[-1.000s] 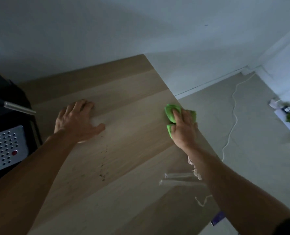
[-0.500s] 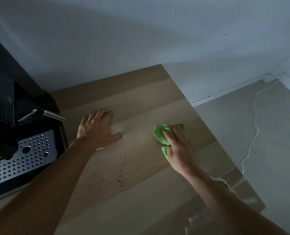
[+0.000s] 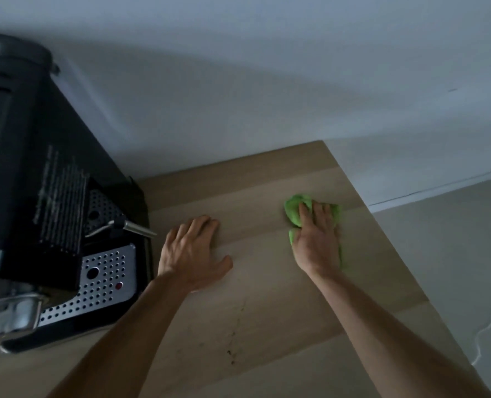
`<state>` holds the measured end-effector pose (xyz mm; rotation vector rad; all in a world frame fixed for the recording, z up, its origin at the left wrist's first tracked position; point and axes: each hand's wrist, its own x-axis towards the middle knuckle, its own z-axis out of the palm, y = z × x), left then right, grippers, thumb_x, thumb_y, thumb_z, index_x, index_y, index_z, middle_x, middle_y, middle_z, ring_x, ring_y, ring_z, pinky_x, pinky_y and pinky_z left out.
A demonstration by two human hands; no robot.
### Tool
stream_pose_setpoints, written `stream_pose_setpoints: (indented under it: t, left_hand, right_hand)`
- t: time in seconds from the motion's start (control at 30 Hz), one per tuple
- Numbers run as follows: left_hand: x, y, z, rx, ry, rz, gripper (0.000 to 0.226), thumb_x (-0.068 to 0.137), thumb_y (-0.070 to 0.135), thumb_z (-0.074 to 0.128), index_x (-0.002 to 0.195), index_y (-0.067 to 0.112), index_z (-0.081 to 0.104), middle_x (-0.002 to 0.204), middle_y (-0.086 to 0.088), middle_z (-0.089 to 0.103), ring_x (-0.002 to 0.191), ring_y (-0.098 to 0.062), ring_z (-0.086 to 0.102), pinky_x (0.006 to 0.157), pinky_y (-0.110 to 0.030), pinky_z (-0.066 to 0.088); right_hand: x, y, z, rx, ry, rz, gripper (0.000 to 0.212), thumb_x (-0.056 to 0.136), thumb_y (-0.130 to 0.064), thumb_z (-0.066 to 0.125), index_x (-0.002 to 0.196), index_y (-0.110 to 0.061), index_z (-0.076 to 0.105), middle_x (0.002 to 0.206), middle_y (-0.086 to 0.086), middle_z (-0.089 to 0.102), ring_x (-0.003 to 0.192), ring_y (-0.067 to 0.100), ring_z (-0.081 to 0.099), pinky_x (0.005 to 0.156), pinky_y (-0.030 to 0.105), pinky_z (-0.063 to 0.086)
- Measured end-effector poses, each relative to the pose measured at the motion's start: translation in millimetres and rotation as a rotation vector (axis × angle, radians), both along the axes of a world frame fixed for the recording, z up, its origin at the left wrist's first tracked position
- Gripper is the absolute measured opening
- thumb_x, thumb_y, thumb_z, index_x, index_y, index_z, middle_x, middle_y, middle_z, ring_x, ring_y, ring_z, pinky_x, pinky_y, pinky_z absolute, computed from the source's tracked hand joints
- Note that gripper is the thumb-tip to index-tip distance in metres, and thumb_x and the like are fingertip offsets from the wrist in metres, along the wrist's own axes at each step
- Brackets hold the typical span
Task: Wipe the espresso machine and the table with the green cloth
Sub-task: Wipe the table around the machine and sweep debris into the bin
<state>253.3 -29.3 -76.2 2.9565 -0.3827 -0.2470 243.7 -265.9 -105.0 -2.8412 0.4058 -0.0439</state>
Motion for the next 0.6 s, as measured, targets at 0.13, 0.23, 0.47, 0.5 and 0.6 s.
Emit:
stream_pose_setpoints:
  t: [0.13,0.23,0.47,0.5,0.6]
  left_hand:
    - [-1.3,1.7,-2.4,-0.043,-0.019,0.029,0.085,0.061,0.068,0.039,0.133,0.025,0.050,0.138,0.005,0.048,0.120,-0.021,0.050,0.102,-0.036,0.036]
    - [-2.6,7.7,-0.7,-0.064,-0.035,0.048,0.082,0.063,0.066,0.041,0.131,0.023,0.054,0.134,0.004,0.053,0.115,-0.022,0.054,0.099,-0.037,0.039]
    - [-3.2,21.1,4.1,-0.087,-0.025,0.062,0.075,0.069,0.061,0.041,0.129,0.018,0.055,0.129,0.001,0.057,0.112,-0.025,0.058,0.096,-0.036,0.043]
    - [-3.2,20.4,5.0,-0.103,-0.031,0.075,0.072,0.070,0.058,0.041,0.128,0.018,0.056,0.127,0.000,0.059,0.110,-0.026,0.059,0.094,-0.037,0.045]
    - [-5.1,24.3,5.8,-0.148,-0.060,0.088,0.050,0.077,0.039,0.051,0.121,0.015,0.061,0.117,-0.002,0.064,0.100,-0.029,0.063,0.084,-0.041,0.052]
  right_hand:
    - [14.6,50.0,1.7,0.092,-0.036,0.463,0.057,0.085,-0.017,0.057,0.139,-0.016,0.042,0.150,0.010,0.031,0.141,0.030,0.020,0.111,0.050,0.022]
    - [26.9,40.0,1.7,0.305,-0.104,0.420,0.050,0.079,-0.016,0.048,0.128,-0.011,0.056,0.136,0.017,0.049,0.130,0.034,0.041,0.106,0.048,0.035]
    - [51.7,33.0,-0.7,0.114,-0.044,0.287,0.054,0.086,-0.019,0.054,0.139,-0.011,0.042,0.149,0.015,0.033,0.140,0.032,0.023,0.112,0.050,0.021]
    - [48.8,41.9,-2.3,0.118,-0.046,0.370,0.055,0.087,-0.017,0.055,0.139,-0.012,0.041,0.150,0.014,0.031,0.141,0.031,0.021,0.112,0.051,0.021]
    - [42.8,52.8,-2.5,0.117,-0.038,0.446,0.054,0.089,-0.018,0.053,0.141,-0.016,0.038,0.153,0.009,0.026,0.143,0.026,0.016,0.112,0.048,0.016]
